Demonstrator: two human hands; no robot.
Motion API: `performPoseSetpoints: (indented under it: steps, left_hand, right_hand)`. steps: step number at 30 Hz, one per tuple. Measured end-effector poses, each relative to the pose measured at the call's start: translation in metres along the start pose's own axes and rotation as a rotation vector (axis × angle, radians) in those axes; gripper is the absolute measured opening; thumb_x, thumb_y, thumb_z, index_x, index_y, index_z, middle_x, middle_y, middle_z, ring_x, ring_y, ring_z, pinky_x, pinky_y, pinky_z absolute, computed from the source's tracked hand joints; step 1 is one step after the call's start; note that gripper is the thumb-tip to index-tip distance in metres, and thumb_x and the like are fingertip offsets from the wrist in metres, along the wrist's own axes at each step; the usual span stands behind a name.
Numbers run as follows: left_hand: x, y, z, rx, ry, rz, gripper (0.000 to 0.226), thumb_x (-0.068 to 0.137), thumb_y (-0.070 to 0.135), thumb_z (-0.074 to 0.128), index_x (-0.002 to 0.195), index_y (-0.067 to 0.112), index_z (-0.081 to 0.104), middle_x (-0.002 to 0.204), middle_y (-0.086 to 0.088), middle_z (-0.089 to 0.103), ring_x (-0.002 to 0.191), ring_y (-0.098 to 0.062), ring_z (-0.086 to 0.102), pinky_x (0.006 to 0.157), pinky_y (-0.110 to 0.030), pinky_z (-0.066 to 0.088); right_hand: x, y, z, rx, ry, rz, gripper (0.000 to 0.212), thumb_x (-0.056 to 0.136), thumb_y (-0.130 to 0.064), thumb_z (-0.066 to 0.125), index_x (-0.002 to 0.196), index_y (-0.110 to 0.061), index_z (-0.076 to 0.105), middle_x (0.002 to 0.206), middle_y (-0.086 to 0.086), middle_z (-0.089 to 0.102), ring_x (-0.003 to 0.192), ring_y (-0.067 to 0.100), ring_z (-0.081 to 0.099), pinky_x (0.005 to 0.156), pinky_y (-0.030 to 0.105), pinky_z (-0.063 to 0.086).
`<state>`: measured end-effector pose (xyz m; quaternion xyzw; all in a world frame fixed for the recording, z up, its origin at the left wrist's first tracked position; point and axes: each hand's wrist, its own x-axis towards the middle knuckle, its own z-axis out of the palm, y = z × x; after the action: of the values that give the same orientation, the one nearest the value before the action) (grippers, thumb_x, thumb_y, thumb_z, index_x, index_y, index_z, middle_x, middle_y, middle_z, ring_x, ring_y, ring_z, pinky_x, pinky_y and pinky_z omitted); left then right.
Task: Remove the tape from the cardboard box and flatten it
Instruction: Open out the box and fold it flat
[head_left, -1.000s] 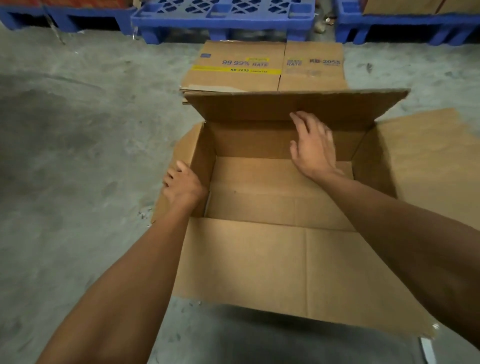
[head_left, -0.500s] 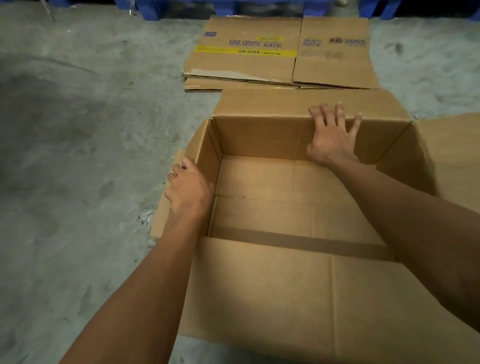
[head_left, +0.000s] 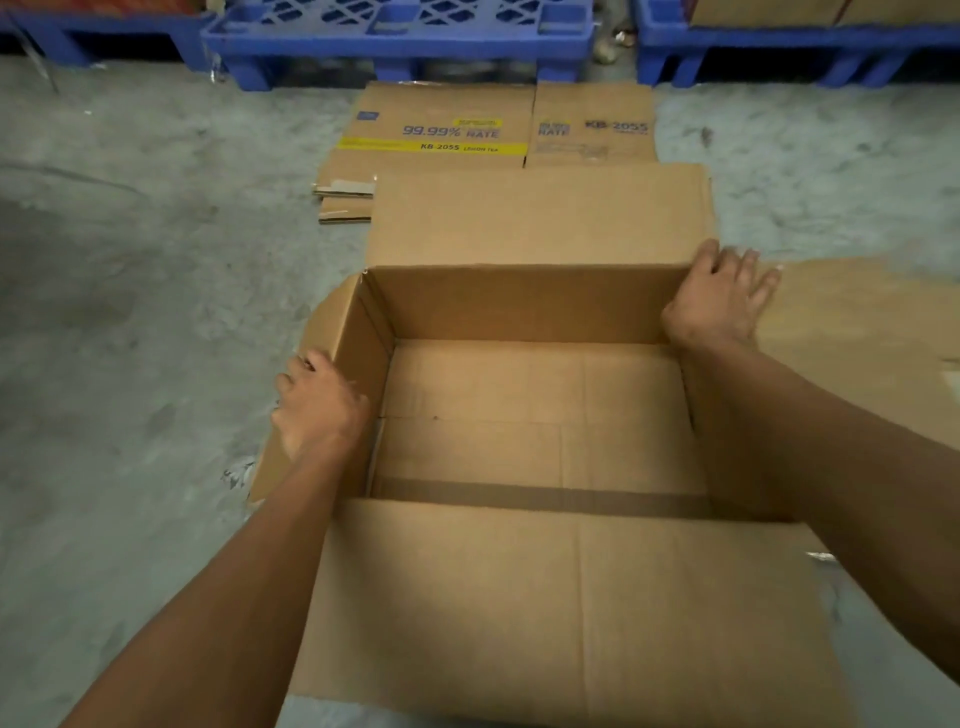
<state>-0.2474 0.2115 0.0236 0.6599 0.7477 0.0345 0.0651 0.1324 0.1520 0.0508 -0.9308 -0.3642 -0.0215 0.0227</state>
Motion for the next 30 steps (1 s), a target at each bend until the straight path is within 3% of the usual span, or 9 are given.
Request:
performPoseSetpoints:
  steps: [2, 5, 9, 12, 14, 17, 21, 24, 30]
  left_hand:
    - [0.001, 0.0, 0.001, 0.001, -0.015, 0.01, 0.054, 0.091, 0.03, 0.061, 0.131, 0.004, 0.036, 0.132, -0.021, 0.043, 0.124, -0.039, 0.04, 0.091, -0.054, 0.044]
    - [0.012, -0.004, -0.002, -0.071, -0.071, -0.018, 0.061, 0.086, 0.023, 0.065, 0.136, 0.008, 0.034, 0.141, -0.02, 0.038, 0.131, -0.039, 0.034, 0.101, -0.059, 0.036]
    - [0.036, -0.003, -0.018, -0.083, -0.027, 0.035, 0.08, 0.083, 0.023, 0.065, 0.15, 0.013, 0.023, 0.159, -0.011, 0.022, 0.146, -0.032, 0.018, 0.114, -0.062, 0.016]
    - [0.06, 0.0, -0.039, -0.071, 0.015, 0.114, 0.079, 0.088, 0.037, 0.061, 0.154, 0.019, 0.02, 0.162, -0.004, 0.02, 0.151, -0.024, 0.008, 0.114, -0.064, -0.001]
    - [0.076, 0.009, -0.056, -0.087, -0.01, 0.143, 0.069, 0.09, 0.048, 0.056, 0.15, 0.028, 0.029, 0.16, -0.002, 0.027, 0.15, -0.025, 0.012, 0.111, -0.067, -0.005]
    - [0.086, 0.021, -0.078, -0.052, -0.062, 0.139, 0.04, 0.095, 0.042, 0.051, 0.134, 0.034, 0.053, 0.149, -0.004, 0.042, 0.143, -0.031, 0.027, 0.11, -0.07, -0.007]
    - [0.074, 0.033, -0.115, 0.084, -0.031, 0.074, 0.032, 0.097, 0.041, 0.053, 0.121, 0.025, 0.065, 0.13, -0.013, 0.059, 0.134, -0.031, 0.04, 0.117, -0.057, -0.003]
    - [0.046, 0.031, -0.14, 0.184, -0.04, 0.022, 0.029, 0.095, 0.037, 0.054, 0.118, 0.024, 0.064, 0.117, -0.011, 0.064, 0.124, -0.027, 0.048, 0.115, -0.043, 0.012]
    - [-0.026, 0.007, -0.196, 0.164, 0.052, -0.113, 0.02, 0.089, 0.036, 0.06, 0.101, 0.023, 0.069, 0.091, -0.008, 0.069, 0.106, -0.026, 0.059, 0.11, -0.042, 0.017]
  right_hand:
    - [0.006, 0.006, -0.009, -0.08, 0.04, -0.004, 0.067, 0.087, -0.024, 0.056, 0.148, -0.011, 0.031, 0.142, 0.016, 0.048, 0.139, 0.032, 0.034, 0.115, 0.059, -0.005]
    - [0.015, 0.017, -0.022, -0.122, 0.076, -0.033, 0.04, 0.086, -0.013, 0.051, 0.126, -0.009, 0.055, 0.118, 0.016, 0.064, 0.122, 0.032, 0.05, 0.117, 0.053, 0.006]
    - [0.02, 0.037, -0.044, 0.132, 0.06, 0.003, 0.022, 0.081, -0.004, 0.055, 0.101, -0.011, 0.061, 0.083, 0.009, 0.063, 0.094, 0.03, 0.06, 0.107, 0.041, 0.025]
    - [0.008, 0.042, -0.055, 0.263, 0.07, -0.035, 0.029, 0.081, 0.0, 0.056, 0.107, -0.014, 0.06, 0.088, 0.008, 0.062, 0.1, 0.032, 0.059, 0.1, 0.039, 0.034]
    - [0.005, 0.048, -0.062, 0.319, 0.083, -0.056, 0.028, 0.081, 0.0, 0.055, 0.105, -0.013, 0.061, 0.094, 0.011, 0.066, 0.101, 0.034, 0.059, 0.096, 0.039, 0.037]
    - [-0.002, 0.054, -0.072, 0.344, 0.061, -0.044, 0.02, 0.082, -0.003, 0.057, 0.1, -0.008, 0.065, 0.098, 0.019, 0.068, 0.101, 0.039, 0.058, 0.096, 0.038, 0.037]
    - [-0.013, 0.063, -0.087, 0.387, 0.003, 0.004, 0.017, 0.085, -0.012, 0.062, 0.099, -0.004, 0.068, 0.103, 0.02, 0.067, 0.105, 0.039, 0.055, 0.091, 0.037, 0.042]
    - [-0.021, 0.073, -0.111, 0.347, -0.096, -0.024, 0.022, 0.085, -0.023, 0.063, 0.1, -0.008, 0.069, 0.106, 0.017, 0.067, 0.103, 0.038, 0.059, 0.083, 0.035, 0.045]
    - [-0.035, 0.077, -0.18, 0.345, -0.218, -0.08, 0.032, 0.085, -0.023, 0.063, 0.113, -0.01, 0.064, 0.117, 0.019, 0.064, 0.111, 0.038, 0.06, 0.092, 0.039, 0.047]
